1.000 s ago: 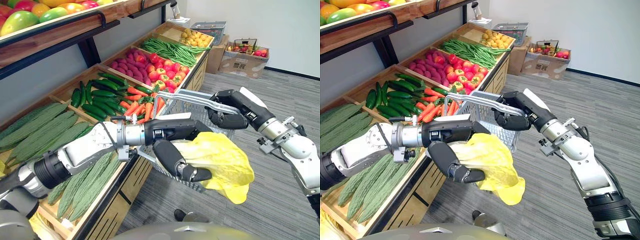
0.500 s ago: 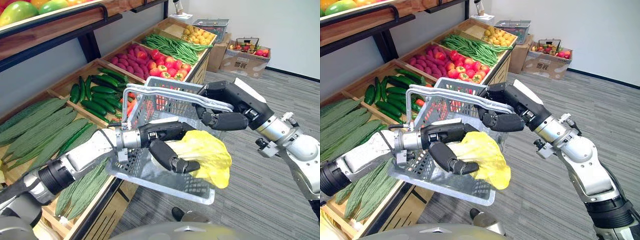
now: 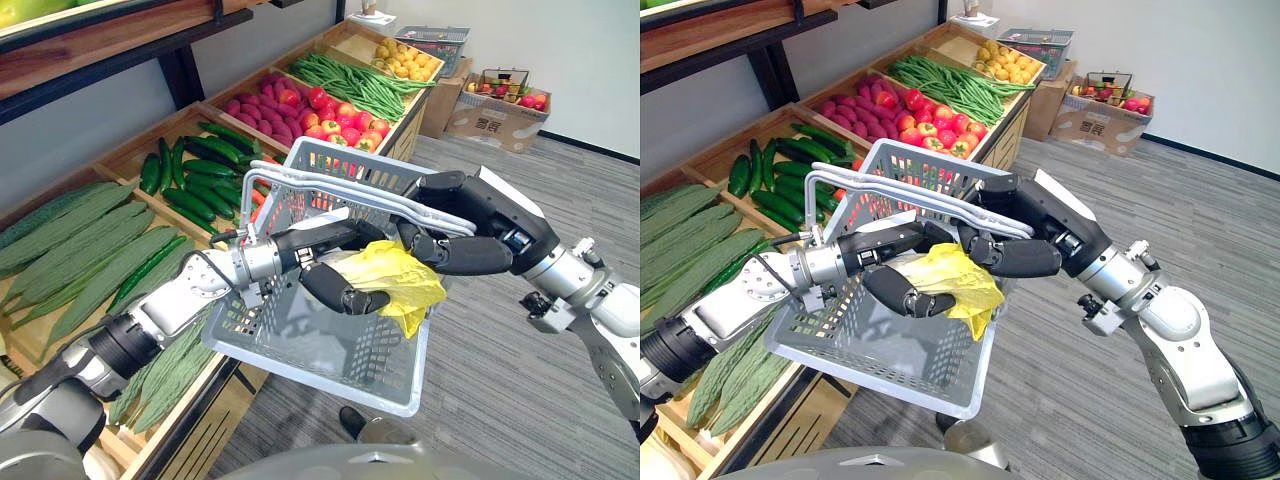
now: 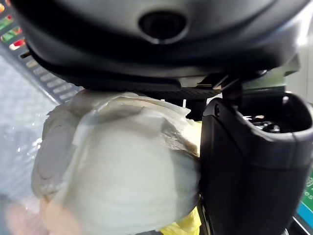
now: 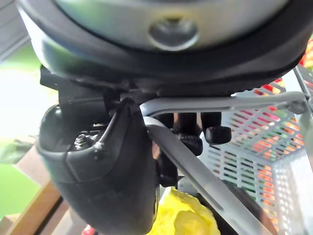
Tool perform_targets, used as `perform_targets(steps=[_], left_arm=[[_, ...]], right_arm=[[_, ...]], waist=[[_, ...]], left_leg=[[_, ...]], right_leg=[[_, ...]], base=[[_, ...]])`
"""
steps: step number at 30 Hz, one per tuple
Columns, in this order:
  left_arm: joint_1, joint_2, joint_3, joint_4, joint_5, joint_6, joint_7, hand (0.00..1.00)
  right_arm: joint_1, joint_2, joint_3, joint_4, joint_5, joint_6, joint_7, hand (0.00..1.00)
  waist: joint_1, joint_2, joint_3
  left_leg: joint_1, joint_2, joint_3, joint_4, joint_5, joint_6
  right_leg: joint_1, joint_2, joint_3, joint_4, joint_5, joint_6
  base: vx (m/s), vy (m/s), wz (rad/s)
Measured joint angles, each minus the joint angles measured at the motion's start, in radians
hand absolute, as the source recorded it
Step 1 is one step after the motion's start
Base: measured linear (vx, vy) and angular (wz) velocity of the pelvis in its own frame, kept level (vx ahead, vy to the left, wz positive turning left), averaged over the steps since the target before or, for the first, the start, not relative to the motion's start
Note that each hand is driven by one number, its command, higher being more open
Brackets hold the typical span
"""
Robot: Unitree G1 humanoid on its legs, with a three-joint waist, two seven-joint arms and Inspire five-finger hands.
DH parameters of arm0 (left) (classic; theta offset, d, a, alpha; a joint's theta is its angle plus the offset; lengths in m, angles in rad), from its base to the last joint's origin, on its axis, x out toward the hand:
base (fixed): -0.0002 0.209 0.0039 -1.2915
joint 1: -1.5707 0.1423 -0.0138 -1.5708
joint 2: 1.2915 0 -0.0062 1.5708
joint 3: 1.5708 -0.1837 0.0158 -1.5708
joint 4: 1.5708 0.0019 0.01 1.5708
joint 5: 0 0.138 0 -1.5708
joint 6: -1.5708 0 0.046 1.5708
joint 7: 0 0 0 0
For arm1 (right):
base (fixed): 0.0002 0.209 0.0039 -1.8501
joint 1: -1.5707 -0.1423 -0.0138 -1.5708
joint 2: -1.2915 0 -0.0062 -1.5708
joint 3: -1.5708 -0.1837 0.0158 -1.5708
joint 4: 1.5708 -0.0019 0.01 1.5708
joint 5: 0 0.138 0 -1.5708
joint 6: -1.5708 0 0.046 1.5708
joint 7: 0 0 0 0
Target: Pick vegetable in the basket
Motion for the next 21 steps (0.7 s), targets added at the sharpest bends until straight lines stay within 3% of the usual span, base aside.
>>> perform_targets(steps=[5,11,15,21], left_arm=[[-0.015,0.026,0.027,0.002,0.128,-0.029,0.055,0.0],[-0.089,0.137,-0.11,-0.086,0.397,-0.121,0.061,0.0],[-0.089,0.177,-0.176,-0.139,0.444,-0.158,0.053,0.0],[-0.089,0.203,-0.201,-0.214,0.443,-0.162,0.034,0.0]], right_arm=[[0.055,0.0,-0.016,-0.005,0.0,0.002,0.01,0.0],[0.056,-0.04,-0.014,-0.032,0.0,0.002,0.042,0.0],[0.056,-0.077,-0.003,-0.043,0.0,0.002,0.047,0.0],[0.055,-0.078,0.014,-0.048,0.0,0.002,0.049,0.0]], waist=[[-0.003,0.005,0.0],[-0.006,0.021,-0.002],[-0.006,0.022,-0.003],[-0.009,0.027,-0.007]], left_leg=[[-0.004,-0.008,-0.014,-0.002,0.003,0.005],[-0.015,-0.019,-0.023,-0.002,0.007,0.012],[-0.017,-0.02,-0.026,-0.001,0.008,0.013],[-0.017,-0.02,-0.026,0.001,0.008,0.014]], right_leg=[[0.005,-0.008,-0.018,-0.001,0.0,0.0],[0.0,-0.021,-0.025,-0.004,0.0,0.0],[0.001,-0.023,-0.029,-0.004,0.0,0.0],[0.001,-0.024,-0.031,-0.004,0.0,0.0]], base=[[0.03,0.035,0.09],[0.02,0.029,0.05],[0.02,0.03,0.03],[0.03,0.026,0.0]])
